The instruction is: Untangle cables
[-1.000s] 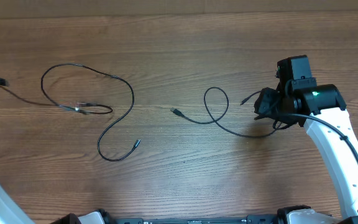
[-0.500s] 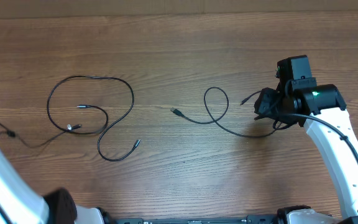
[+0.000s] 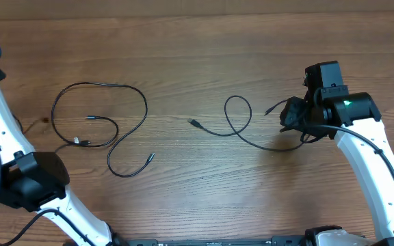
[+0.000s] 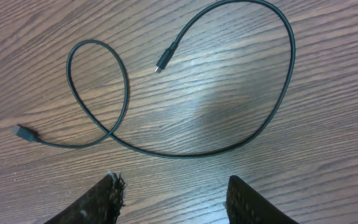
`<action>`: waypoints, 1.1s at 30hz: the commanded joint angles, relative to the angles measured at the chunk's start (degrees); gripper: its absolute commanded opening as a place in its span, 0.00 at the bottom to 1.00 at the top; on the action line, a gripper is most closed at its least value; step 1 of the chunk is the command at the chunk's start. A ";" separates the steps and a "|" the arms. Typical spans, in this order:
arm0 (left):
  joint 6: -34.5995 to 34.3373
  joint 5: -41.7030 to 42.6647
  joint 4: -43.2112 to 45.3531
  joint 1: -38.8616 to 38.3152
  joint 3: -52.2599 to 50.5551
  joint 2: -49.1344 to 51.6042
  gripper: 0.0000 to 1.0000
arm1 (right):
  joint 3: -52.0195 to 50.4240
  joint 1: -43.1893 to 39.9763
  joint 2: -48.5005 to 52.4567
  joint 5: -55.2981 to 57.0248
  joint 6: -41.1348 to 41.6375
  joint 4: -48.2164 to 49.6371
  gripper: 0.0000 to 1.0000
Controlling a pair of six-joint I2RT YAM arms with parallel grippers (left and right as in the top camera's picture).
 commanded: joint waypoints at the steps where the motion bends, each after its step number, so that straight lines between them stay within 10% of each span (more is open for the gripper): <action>1: -2.05 1.49 -0.15 3.91 0.81 -3.52 0.04 | 0.98 -0.11 0.07 0.52 -0.37 0.57 0.52; 33: -2.08 36.65 19.41 30.14 0.85 -30.75 0.04 | 0.98 -0.11 0.07 0.52 -0.33 2.21 0.52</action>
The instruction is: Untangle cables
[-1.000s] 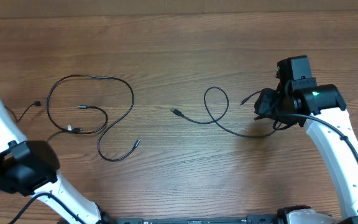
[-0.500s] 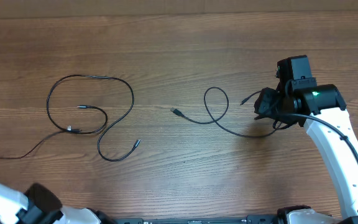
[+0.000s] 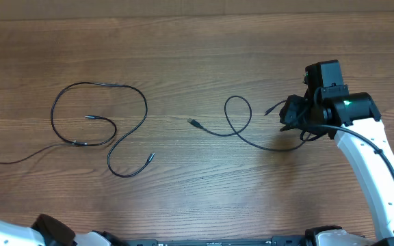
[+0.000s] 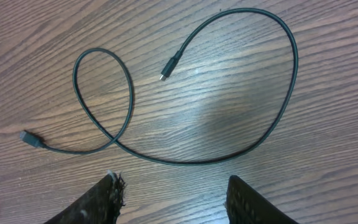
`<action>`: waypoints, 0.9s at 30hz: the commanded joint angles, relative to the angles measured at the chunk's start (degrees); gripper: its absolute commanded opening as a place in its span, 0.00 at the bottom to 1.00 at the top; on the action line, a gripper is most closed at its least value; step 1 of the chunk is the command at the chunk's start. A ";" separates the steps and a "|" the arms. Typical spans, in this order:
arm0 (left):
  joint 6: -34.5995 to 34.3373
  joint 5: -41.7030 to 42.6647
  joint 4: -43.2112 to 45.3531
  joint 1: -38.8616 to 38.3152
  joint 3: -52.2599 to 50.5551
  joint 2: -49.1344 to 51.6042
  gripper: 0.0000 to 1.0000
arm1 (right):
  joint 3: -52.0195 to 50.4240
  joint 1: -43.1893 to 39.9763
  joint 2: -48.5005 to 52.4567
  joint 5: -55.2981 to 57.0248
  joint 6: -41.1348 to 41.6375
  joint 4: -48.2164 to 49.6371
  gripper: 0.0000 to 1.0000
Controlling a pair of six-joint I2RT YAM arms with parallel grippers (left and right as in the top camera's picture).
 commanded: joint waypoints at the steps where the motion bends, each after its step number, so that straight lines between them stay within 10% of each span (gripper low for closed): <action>1: 0.70 1.90 1.73 0.50 0.52 -4.85 0.04 | 0.98 -0.11 0.07 0.52 -0.33 0.68 0.52; 27: 13.86 17.46 -0.48 -9.09 1.86 16.94 0.04 | 0.98 -0.11 0.07 -0.76 0.09 1.03 0.52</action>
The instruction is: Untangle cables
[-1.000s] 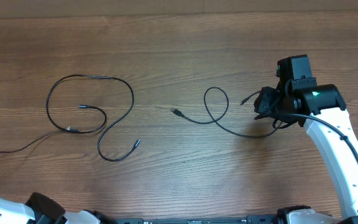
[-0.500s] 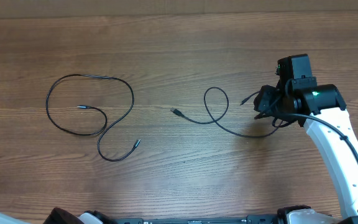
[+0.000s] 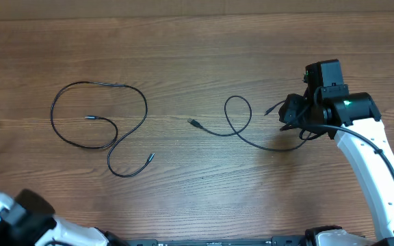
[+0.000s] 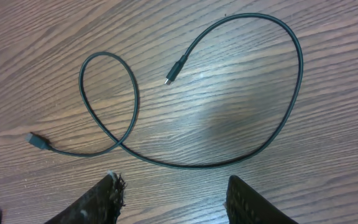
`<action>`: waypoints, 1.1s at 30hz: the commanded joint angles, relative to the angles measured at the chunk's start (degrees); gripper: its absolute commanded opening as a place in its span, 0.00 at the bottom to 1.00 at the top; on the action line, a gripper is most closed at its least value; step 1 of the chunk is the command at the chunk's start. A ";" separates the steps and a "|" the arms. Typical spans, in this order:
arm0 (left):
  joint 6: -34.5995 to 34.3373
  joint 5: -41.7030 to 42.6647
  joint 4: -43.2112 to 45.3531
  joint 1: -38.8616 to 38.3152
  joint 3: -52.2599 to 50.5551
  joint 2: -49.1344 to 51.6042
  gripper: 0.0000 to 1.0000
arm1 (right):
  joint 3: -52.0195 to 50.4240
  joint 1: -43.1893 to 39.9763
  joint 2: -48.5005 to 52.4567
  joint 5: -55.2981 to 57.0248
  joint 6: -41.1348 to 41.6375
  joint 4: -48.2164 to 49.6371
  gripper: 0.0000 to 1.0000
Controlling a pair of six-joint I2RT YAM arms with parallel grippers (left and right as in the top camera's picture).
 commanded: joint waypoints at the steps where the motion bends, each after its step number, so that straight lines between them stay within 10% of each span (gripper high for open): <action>1: 4.87 -0.46 -3.30 -3.50 0.31 6.27 0.04 | 0.98 -0.11 0.07 -0.17 0.02 0.15 0.52; 14: 1.33 -19.89 -21.07 -7.10 0.28 22.05 0.04 | 0.98 -0.11 0.07 -0.17 0.00 0.13 0.52; 33: -3.10 -25.64 -23.17 -5.68 0.04 23.85 0.04 | 0.98 -0.11 0.07 -0.15 -0.02 0.13 0.52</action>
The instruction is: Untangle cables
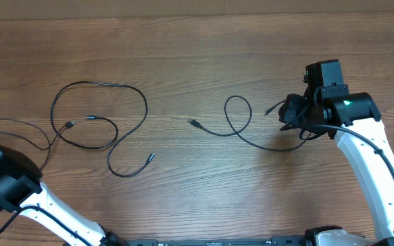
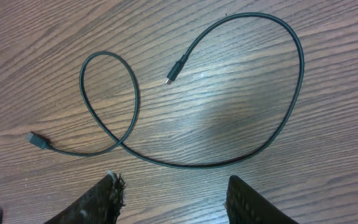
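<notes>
A black cable lies in a big curl on the left of the wooden table. A thinner cable, its plug at that curl's left edge, runs off to the left edge of the overhead view. A second black cable lies apart on the right, looped once, with both plugs free. My right gripper hovers open just right of it, holding nothing. My left arm sits at the lower left; only a dark bit shows at the left edge where its gripper would be.
Bare wood lies between the two cable groups. The right cable's small plug points into its big arc, and its flat plug lies on the far side of the small loop.
The thin cable, barely seen at the far left edge before, now reaches in with its plug at the left curl. My left arm has shifted at the lower left. The right side is unchanged.
At first my left arm stood over the left side, the thin cable's plug inside the left curl. Then the arm was gone and the thin cable stretched leftward. It was then nearly out of view, and now lies back against the curl. The right gripper stayed open.
</notes>
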`<action>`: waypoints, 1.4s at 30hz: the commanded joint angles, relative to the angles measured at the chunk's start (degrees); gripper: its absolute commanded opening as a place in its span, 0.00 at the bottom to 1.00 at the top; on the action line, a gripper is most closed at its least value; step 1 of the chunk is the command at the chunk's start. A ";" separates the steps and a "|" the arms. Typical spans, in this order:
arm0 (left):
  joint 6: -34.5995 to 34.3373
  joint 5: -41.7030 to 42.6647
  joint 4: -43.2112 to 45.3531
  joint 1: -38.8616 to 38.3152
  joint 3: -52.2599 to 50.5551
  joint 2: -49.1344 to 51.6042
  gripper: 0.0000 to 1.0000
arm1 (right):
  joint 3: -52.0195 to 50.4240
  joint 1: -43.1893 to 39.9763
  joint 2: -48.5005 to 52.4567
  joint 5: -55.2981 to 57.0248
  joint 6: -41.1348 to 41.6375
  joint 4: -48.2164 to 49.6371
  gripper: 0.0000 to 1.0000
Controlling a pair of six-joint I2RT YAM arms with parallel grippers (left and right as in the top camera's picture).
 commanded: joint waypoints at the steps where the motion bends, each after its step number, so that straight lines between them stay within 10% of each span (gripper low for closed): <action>1: -5.35 -2.47 -0.20 1.95 0.13 0.20 0.05 | 0.98 -0.11 0.07 -0.13 -0.02 0.11 0.52; 15: -14.67 22.10 -0.94 14.60 0.11 -0.11 0.04 | 0.98 -0.11 0.07 -0.13 0.00 0.13 0.52; 38: -21.38 20.24 -0.94 23.21 0.11 -0.09 0.04 | 0.98 -0.11 0.07 -0.13 0.00 0.39 0.52; 39: -20.59 20.26 -0.94 23.08 0.11 -0.09 0.06 | 0.98 -0.11 0.07 -0.13 0.00 0.39 0.52; 40: -19.52 20.20 -0.90 22.75 0.11 -0.09 0.41 | 0.98 -0.11 0.07 -0.13 0.00 0.39 0.52; 42: -19.28 20.04 -0.94 22.25 0.11 -0.09 0.70 | 0.98 -0.11 0.07 -0.13 0.00 0.37 0.52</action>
